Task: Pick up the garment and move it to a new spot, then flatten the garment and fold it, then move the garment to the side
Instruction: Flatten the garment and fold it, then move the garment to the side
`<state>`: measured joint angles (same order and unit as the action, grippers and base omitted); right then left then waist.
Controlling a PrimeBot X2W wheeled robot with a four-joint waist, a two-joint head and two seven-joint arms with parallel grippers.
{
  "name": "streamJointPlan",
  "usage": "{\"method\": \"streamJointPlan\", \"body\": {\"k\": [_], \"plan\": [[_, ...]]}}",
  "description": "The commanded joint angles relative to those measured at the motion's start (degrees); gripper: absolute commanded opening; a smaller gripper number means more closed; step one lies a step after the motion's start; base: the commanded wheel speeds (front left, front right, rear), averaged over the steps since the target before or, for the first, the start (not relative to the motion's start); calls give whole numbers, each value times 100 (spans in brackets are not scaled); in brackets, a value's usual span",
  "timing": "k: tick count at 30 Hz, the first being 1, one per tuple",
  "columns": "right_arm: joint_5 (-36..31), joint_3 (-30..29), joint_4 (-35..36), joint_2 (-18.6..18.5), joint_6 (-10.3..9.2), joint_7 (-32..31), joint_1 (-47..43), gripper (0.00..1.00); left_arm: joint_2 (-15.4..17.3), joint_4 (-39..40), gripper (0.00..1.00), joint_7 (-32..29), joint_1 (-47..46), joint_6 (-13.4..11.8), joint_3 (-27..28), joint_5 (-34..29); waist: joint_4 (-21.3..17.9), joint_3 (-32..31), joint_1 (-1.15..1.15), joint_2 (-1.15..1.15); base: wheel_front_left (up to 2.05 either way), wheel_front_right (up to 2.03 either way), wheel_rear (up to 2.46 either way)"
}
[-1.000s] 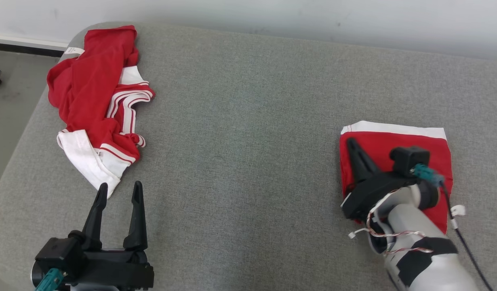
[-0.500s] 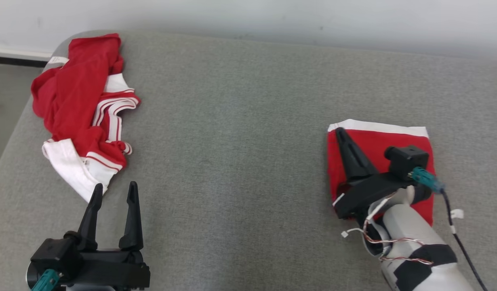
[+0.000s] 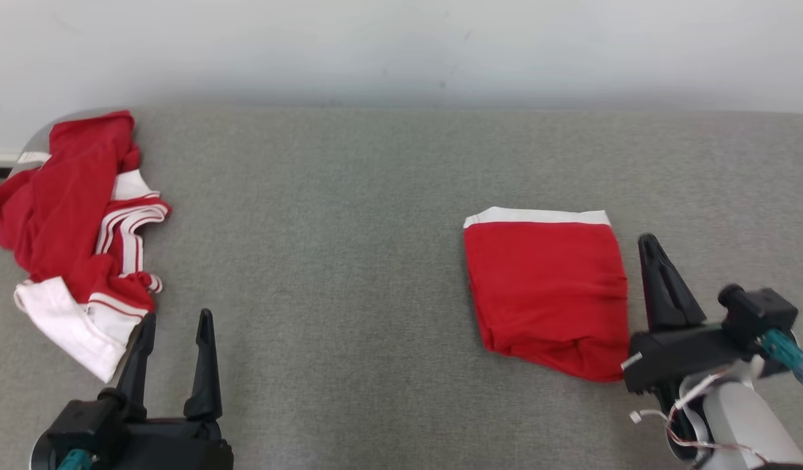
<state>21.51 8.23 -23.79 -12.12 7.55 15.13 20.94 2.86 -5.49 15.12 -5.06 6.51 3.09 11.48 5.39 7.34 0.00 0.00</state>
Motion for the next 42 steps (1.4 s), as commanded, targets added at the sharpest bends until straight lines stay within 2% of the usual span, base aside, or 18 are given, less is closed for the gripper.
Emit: {"method": "streamJointPlan", "body": {"k": [1,5,6,8,9,10,11,12,22,42], "plan": [[-76,-33,57,-37,-14,1,-129,0,5,-4,100,4,102,2,28,-67,-200,-193,0,0,0,0,0],[-171,-270,304,-13,-14,2,-563,0,4,-23,100,4,187,32,26,-174,-325,-331,0,0,0,0,0],[-205,-323,406,-6,-14,2,-754,5,4,-44,100,4,241,49,24,-239,-370,-395,0,0,0,0,0],[-231,-365,486,-1,-14,2,-936,27,4,-61,100,4,278,38,29,-288,-408,-460,0,0,0,0,0],[-244,-386,523,8,-14,2,-1016,43,4,-70,100,4,303,45,34,-306,-423,-492,0,0,0,0,0],[-266,-406,565,21,-14,2,-1093,67,4,-83,100,4,333,48,37,-308,-436,-521,0,0,0,0,0],[-285,-433,608,35,-14,2,-1170,97,4,-105,100,4,356,53,37,-309,-446,-552,0,0,0,0,0],[-307,-457,658,52,-14,2,-1239,100,5,-123,100,4,370,58,37,-317,-452,-581,0,0,0,0,0],[-399,-604,1090,278,-14,2,-1807,100,5,-193,100,4,545,75,90,-383,-438,-750,0,0,0,0,0],[-513,-467,954,368,-14,2,-1887,100,133,-339,100,4,499,65,134,-424,-277,-766,0,0,0,0,0]]}}
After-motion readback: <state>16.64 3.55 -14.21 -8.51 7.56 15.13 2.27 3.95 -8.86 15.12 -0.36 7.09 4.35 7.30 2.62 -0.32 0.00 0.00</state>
